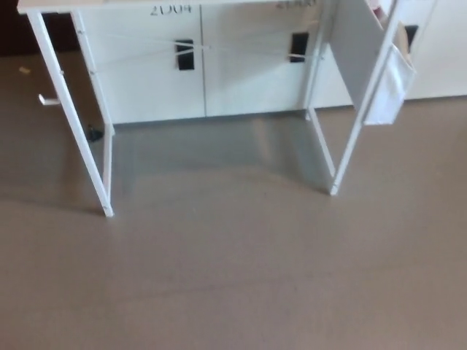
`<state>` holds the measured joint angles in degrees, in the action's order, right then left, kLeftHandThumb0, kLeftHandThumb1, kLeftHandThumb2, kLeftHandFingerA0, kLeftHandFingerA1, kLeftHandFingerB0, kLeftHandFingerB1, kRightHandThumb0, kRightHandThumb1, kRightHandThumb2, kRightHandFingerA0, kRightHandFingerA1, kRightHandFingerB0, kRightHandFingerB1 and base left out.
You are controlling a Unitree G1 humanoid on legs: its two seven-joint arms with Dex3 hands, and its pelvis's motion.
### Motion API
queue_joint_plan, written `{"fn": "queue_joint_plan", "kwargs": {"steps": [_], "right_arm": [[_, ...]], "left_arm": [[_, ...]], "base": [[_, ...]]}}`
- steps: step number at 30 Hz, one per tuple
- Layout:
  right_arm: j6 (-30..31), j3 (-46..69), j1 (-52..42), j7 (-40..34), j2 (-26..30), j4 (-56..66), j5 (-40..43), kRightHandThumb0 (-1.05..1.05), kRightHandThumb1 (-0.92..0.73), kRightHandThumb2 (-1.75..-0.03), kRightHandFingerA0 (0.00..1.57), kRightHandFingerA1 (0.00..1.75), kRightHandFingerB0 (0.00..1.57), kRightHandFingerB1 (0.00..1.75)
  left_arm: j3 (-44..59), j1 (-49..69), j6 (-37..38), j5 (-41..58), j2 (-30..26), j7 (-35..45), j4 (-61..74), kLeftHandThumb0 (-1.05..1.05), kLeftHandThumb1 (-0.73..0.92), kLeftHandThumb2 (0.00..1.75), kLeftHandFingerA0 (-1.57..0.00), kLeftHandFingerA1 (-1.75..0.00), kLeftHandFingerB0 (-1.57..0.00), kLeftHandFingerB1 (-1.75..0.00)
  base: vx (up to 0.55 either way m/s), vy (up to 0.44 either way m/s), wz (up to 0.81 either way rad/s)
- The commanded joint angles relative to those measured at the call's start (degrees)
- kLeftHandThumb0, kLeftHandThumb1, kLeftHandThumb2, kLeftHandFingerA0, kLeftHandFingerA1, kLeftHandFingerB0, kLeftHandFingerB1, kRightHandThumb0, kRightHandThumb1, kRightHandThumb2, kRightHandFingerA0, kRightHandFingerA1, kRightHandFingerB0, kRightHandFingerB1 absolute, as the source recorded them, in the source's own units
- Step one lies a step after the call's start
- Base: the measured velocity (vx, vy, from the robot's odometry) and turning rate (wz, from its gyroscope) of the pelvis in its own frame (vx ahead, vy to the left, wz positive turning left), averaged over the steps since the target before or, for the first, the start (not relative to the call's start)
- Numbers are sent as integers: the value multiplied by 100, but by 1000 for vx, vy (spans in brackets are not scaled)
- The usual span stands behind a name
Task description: The robot walk towards a table in front and then pushes a layer of a file tray back to its original position using its right hand
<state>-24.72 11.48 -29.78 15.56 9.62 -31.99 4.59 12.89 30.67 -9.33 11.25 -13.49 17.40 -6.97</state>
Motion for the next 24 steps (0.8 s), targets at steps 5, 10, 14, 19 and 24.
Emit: {"fn": "queue_joint_plan", "kwargs": {"steps": [5, 10, 14, 19, 24], "right_arm": [[14, -81, -19, -117, 130, 136, -124, -76, -27, -58, 92, 48, 96, 47], [-215, -73, 92, -104, 157, -223, -117, -76, -27, -58, 93, 49, 96, 47], [-143, -82, 82, -154, 139, -166, -111, -75, -26, -58, 93, 48, 97, 47], [-168, -99, 89, -191, 146, -194, -152, -77, -27, -58, 94, 49, 97, 47], [-348, -112, 91, -160, 154, -261, -172, -78, -28, -59, 92, 49, 95, 48]], "left_arm": [[-11, -65, -21, -80, -60, -51, 101, -11, 44, 88, -34, -58, -22, -51], [-31, -27, 90, -116, -88, -15, 32, -12, 44, 88, -35, -59, -23, -51], [-24, -57, 17, -103, -88, -30, 62, -14, 44, 87, -35, -58, -22, -51], [-45, -32, -87, -124, -81, -73, 205, -11, 44, 88, -35, -58, -22, -51], [-36, -102, -123, -137, -85, -79, 133, -10, 44, 88, -36, -59, -23, -51]], "base": [[341, -229, 27], [290, -18, -17], [347, 161, -28], [253, 143, -8], [124, 94, 6]]}}
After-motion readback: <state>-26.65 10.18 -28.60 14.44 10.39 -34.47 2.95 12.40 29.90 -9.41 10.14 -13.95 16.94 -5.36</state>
